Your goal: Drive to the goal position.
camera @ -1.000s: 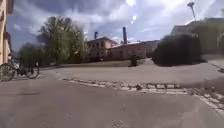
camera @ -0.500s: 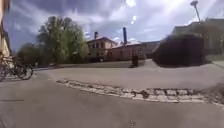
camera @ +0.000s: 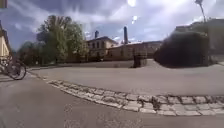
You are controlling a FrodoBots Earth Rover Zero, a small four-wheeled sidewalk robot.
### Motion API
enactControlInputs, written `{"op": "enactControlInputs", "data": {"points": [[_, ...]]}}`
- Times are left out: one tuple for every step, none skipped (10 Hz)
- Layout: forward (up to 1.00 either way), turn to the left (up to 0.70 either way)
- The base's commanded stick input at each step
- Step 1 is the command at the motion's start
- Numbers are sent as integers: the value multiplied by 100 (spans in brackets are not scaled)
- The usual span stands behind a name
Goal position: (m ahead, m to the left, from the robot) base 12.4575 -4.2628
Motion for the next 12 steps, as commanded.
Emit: {"op": "enactControlInputs", "data": {"points": [[100, 1], [100, 1], [100, -9], [100, -28], [100, -39], [100, -39], [100, -39], [100, -39], [100, -39], [100, -39], [100, -6], [100, 25]]}}
